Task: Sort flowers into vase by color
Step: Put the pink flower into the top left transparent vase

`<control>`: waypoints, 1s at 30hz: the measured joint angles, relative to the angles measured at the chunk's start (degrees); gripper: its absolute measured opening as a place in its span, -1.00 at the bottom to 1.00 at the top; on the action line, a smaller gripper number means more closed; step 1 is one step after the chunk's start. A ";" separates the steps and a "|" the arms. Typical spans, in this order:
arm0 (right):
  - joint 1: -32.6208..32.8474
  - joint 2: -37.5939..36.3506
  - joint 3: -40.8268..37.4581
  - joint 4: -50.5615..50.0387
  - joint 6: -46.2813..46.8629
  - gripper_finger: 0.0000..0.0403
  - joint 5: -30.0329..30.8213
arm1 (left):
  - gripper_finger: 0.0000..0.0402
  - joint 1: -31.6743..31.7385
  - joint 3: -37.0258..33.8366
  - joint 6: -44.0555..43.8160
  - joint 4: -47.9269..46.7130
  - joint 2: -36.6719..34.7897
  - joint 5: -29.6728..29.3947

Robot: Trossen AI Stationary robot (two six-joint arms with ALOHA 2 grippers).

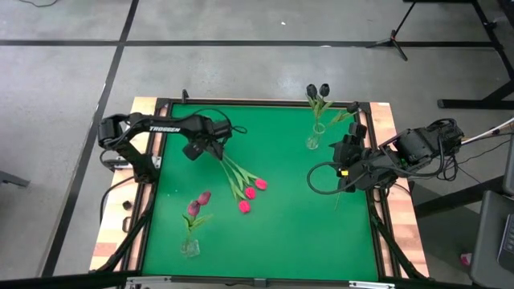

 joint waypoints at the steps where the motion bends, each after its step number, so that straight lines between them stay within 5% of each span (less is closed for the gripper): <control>1: 0.00 0.00 0.00 0.00 0.00 0.13 -0.02 | 0.46 0.36 0.00 0.02 -0.12 0.00 0.04; 15: 0.00 0.00 0.00 0.00 0.31 0.13 0.04 | 0.45 6.25 -0.02 3.78 3.70 0.00 8.09; 30: 0.00 0.02 -0.02 0.02 1.47 0.13 0.09 | 0.11 6.48 -8.92 6.92 13.57 0.00 5.47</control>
